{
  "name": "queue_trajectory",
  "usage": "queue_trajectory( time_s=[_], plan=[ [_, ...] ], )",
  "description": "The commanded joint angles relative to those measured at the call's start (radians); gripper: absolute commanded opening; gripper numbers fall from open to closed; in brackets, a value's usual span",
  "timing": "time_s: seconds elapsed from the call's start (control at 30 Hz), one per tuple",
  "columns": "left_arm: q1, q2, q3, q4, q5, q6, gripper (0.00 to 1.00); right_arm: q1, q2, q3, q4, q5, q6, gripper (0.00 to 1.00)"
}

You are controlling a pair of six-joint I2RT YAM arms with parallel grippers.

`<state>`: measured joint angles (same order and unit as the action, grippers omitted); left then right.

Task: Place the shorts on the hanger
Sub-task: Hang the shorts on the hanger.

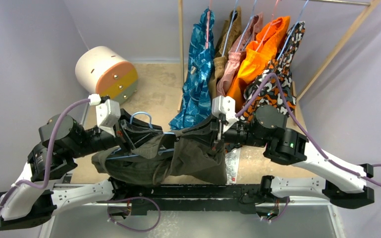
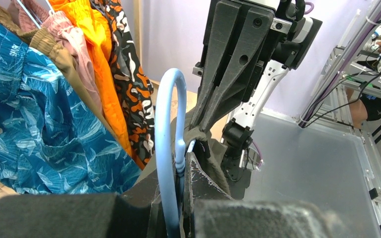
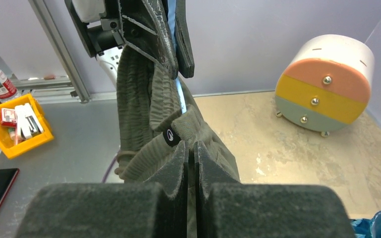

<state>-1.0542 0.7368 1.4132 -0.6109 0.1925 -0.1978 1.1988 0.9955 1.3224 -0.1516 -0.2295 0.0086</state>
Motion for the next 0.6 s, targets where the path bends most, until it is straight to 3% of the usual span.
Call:
queue_trajectory(
  time_s=[0.0, 0.37, 0.57],
  plan=[
    [0.002, -0.017, 0.006, 0.111, -0.014, 0.002, 0.00, 0.001, -0.037, -0.010, 0.062, 0.079, 0.012, 0.00],
    [0.002, -0.022, -0.041, 0.090, -0.013, -0.012, 0.00, 0.001, -0.128, -0.055, 0.101, 0.196, 0.046, 0.00],
    [0.002, 0.002, -0.041, 0.099, 0.037, -0.025, 0.00, 0.001, -0.107, -0.031, 0.074, 0.453, 0.073, 0.00]
  ],
)
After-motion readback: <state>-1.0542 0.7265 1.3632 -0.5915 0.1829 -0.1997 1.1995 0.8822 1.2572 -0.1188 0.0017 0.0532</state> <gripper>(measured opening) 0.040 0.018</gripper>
